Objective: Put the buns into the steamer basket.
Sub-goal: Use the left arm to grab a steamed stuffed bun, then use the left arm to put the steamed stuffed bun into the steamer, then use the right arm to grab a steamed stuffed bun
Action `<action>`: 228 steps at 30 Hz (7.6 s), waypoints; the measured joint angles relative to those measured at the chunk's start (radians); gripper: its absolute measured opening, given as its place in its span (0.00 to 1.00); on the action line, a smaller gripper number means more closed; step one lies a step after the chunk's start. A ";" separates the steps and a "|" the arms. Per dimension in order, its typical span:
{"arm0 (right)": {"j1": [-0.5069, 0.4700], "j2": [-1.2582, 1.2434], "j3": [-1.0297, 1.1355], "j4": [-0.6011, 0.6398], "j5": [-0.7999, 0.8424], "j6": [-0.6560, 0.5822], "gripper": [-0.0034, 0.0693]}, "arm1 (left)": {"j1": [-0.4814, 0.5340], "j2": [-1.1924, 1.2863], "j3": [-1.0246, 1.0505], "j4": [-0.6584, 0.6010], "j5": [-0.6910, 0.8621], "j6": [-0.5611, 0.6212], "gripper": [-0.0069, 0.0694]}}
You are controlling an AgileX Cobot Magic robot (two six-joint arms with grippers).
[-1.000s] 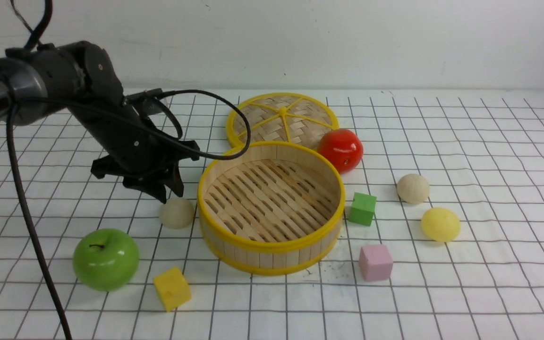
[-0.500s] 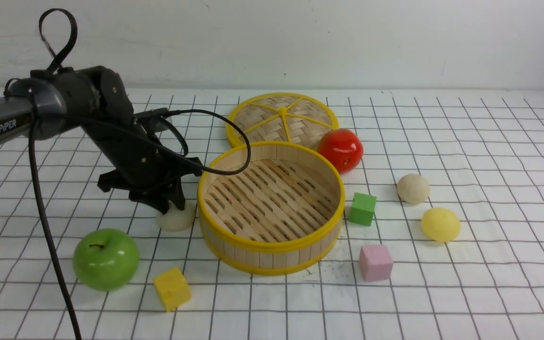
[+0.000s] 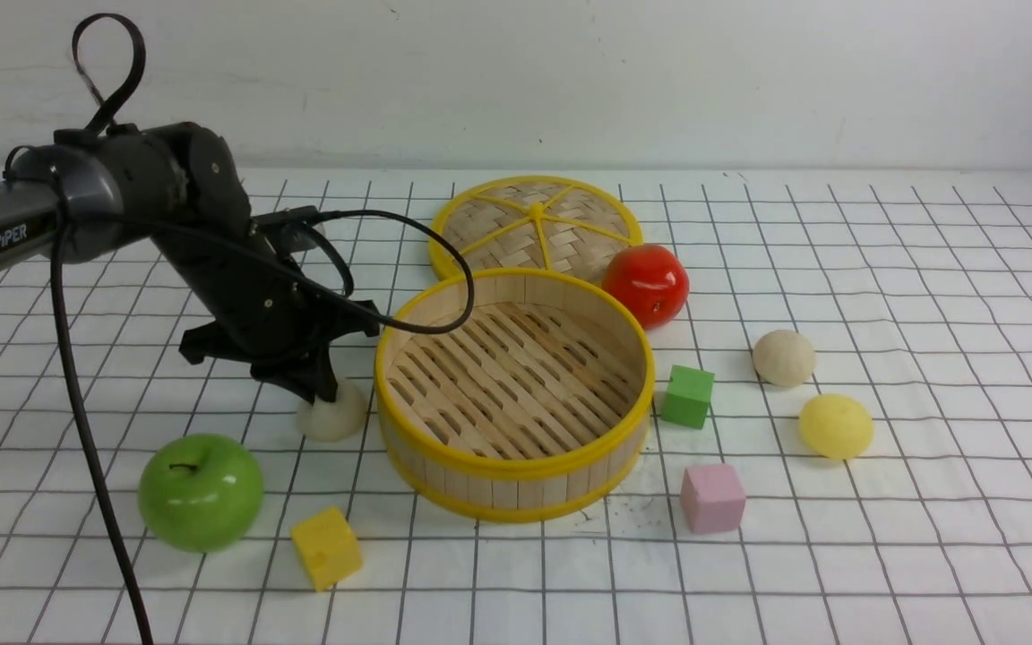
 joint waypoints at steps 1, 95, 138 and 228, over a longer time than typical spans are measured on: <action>0.000 0.000 0.000 0.000 0.000 0.000 0.38 | 0.000 -0.007 0.000 0.000 0.004 0.000 0.08; 0.000 0.000 0.000 0.000 0.000 0.000 0.38 | -0.192 -1.118 0.185 -0.009 0.331 0.037 0.07; 0.000 0.000 0.000 0.001 0.000 0.000 0.38 | -0.192 -1.490 0.700 0.081 -0.119 0.021 0.07; 0.000 0.000 0.011 -0.042 -0.585 0.263 0.38 | 0.117 -2.131 1.697 0.386 -0.515 -0.299 0.19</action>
